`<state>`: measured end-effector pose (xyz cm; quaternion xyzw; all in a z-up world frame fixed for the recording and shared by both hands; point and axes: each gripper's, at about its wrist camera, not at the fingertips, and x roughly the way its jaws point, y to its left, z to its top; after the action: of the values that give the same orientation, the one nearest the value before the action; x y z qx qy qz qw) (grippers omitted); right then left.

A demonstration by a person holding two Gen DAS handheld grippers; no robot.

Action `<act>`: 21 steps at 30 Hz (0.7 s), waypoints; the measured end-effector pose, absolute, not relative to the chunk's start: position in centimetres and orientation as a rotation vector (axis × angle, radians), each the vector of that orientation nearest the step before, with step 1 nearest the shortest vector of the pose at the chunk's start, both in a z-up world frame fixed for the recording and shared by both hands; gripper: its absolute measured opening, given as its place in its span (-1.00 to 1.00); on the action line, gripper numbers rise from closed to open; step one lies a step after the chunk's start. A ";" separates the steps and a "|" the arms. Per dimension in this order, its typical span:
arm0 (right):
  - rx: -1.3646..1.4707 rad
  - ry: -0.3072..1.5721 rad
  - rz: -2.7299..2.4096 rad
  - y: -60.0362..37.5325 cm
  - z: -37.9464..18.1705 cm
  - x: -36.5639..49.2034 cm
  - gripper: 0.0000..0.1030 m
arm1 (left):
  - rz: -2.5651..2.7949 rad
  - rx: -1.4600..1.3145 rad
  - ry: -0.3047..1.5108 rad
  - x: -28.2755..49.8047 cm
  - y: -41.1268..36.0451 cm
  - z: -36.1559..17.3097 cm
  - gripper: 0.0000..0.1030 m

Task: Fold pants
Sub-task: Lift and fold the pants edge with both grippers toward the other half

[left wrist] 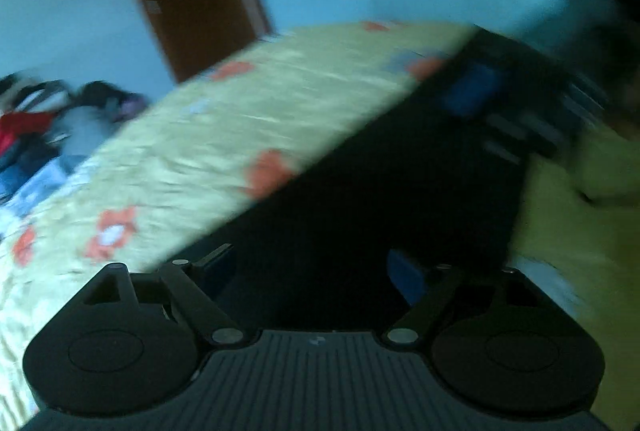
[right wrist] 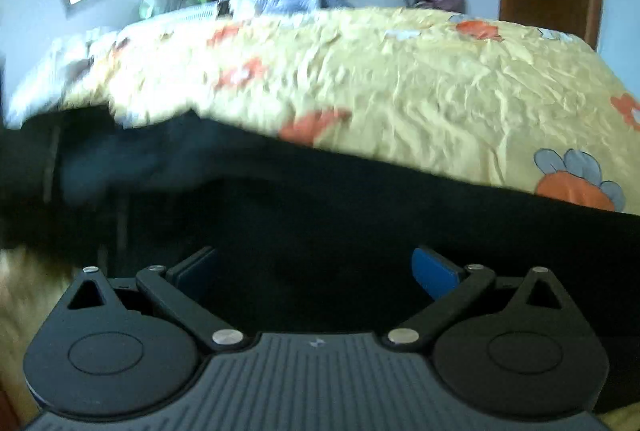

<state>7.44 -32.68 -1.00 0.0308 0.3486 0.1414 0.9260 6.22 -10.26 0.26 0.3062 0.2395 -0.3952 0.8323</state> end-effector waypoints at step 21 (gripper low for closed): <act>-0.184 0.818 0.300 -28.7 -3.1 10.3 1.00 | -0.719 0.400 0.655 8.4 -7.2 -1.6 0.71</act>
<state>10.28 -28.69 -3.08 -0.0890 0.3956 0.1451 0.9025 8.42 -7.21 -1.57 0.1907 0.3127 -0.3429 0.8650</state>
